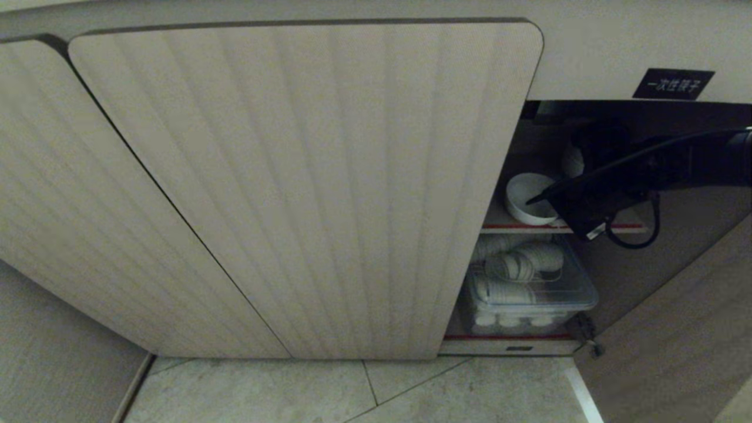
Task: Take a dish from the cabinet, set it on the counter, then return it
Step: Put it back into the cabinet
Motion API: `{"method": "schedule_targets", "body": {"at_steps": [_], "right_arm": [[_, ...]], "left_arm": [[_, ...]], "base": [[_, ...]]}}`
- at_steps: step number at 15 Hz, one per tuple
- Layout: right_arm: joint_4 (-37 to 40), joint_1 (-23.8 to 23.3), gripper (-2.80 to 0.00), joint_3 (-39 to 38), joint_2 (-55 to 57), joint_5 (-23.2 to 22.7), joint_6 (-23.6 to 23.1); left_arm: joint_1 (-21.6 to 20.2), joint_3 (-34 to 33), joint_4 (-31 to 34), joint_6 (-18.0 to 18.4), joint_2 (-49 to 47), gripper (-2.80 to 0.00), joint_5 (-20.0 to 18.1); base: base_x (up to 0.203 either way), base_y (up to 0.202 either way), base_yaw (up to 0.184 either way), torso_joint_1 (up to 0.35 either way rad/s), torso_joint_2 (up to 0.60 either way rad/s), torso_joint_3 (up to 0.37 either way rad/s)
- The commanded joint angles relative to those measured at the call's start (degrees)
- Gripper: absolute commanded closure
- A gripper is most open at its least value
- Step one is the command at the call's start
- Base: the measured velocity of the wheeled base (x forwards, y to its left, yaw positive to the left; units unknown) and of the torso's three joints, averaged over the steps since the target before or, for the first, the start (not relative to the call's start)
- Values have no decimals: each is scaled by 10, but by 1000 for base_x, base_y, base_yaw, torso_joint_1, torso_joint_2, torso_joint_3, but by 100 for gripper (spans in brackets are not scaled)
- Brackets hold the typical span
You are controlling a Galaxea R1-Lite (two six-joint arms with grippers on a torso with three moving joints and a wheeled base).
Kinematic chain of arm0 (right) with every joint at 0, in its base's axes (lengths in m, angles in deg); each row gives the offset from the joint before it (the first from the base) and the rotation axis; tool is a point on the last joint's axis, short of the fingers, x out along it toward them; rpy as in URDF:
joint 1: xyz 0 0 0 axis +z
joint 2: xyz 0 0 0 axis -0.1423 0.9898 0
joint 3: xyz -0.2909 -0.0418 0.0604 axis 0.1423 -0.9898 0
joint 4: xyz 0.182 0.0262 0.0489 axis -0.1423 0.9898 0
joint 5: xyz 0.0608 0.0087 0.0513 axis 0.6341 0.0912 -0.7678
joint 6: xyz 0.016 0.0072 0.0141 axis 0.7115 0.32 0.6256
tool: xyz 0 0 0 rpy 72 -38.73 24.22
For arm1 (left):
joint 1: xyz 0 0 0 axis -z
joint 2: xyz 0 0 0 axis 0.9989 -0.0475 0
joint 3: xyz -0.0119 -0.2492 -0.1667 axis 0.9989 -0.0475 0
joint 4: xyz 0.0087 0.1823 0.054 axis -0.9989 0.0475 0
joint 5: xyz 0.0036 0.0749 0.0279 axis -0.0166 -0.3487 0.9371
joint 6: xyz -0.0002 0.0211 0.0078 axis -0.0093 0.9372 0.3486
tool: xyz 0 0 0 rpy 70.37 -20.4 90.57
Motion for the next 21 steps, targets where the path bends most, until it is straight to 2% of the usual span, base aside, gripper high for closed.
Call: {"method": "schedule_targets", "body": {"at_steps": [1,16,21], "right_arm": [[2,0,0,13,7,0,3],[4,1,0,16,7,0,4],[29,1,0,17,7,-8,3]], "left_arm": [[0,0,0,0,0,0,0],[0,0,0,0,0,0,0],[0,0,0,0,0,0,0]], "base": [[0,0,0,0,0,0],[0,0,0,0,0,0],[0,0,0,0,0,0]]}}
